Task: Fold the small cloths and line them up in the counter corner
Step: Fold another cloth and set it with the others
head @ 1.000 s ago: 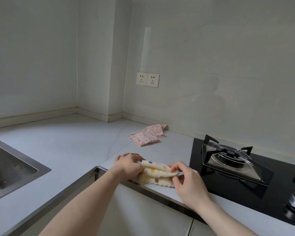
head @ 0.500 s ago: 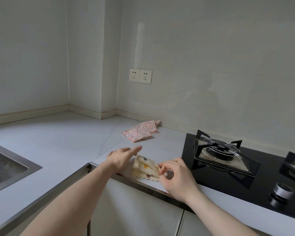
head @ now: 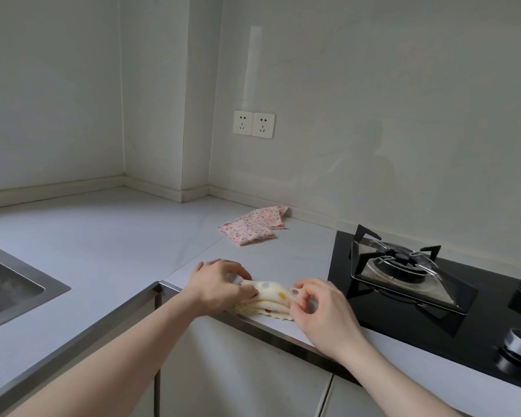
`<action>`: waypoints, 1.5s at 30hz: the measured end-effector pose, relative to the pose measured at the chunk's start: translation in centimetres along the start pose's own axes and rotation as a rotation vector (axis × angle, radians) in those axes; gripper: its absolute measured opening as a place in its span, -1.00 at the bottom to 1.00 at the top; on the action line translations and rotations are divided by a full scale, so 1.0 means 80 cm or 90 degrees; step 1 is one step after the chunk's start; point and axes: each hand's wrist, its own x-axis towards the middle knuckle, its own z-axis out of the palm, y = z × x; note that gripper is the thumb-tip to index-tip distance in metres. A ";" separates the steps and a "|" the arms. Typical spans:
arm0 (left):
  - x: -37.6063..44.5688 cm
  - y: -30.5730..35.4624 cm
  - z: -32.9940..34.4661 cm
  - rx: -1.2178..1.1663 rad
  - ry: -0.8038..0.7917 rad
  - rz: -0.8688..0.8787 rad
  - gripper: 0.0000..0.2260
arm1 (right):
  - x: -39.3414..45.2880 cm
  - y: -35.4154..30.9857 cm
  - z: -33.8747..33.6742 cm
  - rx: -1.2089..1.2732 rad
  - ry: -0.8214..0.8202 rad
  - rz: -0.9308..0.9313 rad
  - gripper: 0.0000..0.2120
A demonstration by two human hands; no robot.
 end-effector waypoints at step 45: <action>-0.085 0.456 -0.215 -0.415 -0.274 -0.139 -0.77 | -0.063 -0.123 -0.489 0.511 -0.192 0.496 -0.73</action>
